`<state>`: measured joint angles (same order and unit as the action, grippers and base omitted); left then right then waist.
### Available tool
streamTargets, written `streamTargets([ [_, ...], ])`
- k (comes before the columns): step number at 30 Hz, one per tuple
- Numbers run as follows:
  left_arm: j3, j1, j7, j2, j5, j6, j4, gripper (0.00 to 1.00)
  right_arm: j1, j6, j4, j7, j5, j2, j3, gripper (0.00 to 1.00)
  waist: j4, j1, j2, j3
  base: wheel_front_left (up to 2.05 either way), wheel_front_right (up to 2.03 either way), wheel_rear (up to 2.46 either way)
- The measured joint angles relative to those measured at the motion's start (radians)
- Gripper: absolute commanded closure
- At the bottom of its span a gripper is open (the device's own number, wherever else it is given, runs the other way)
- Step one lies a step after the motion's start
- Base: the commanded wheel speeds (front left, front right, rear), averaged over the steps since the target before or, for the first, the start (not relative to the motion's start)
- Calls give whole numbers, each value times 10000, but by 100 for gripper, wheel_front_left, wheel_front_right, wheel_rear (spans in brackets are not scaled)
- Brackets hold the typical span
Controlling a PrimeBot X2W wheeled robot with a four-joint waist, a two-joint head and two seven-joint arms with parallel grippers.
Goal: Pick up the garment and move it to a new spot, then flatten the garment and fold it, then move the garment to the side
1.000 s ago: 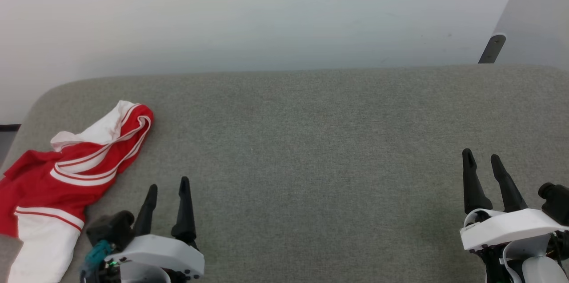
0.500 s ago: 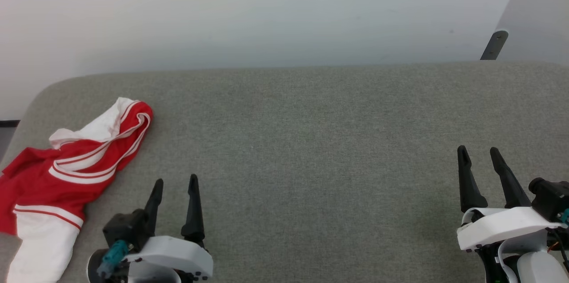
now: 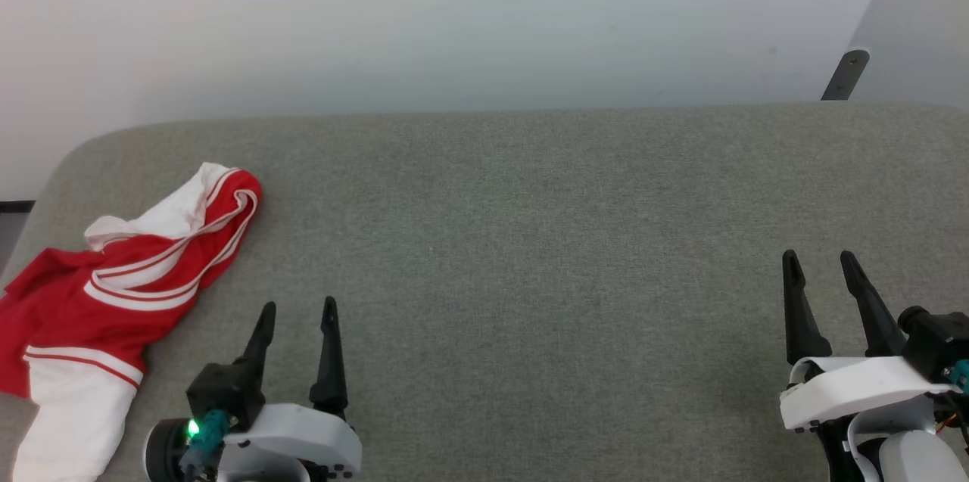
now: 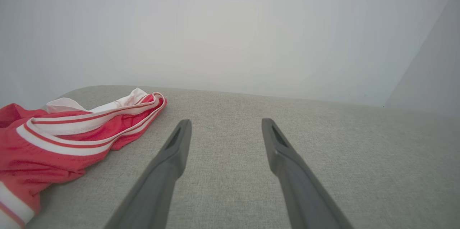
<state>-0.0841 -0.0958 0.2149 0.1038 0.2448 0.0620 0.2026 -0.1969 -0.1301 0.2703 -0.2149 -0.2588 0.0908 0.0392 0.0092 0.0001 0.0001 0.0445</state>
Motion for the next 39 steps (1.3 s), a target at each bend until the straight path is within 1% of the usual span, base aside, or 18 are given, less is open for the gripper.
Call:
streamTargets([
  [11, 259, -5, 215, -130, -811, -128, 71, 0, 55, -2, -13, -228, 763, -98, 132, 0, 43, 0, 0, 45, 0, 0, 0],
  [25, 581, 113, 474, -282, -1866, -368, 180, 0, 64, -2, 25, -466, 1333, -219, 171, 0, 13, 0, 0, -50, 0, 0, 0],
  [32, 702, 176, 493, -347, -1850, -570, 385, 0, 260, -2, 71, -466, 1298, -284, 324, 0, 130, -1, 0, -227, 0, 0, 0],
  [39, 732, 148, 493, -414, -1852, -683, 531, 0, 444, -2, 63, -491, 1099, -326, 451, 0, 592, 0, 0, -314, 0, 0, 0],
])
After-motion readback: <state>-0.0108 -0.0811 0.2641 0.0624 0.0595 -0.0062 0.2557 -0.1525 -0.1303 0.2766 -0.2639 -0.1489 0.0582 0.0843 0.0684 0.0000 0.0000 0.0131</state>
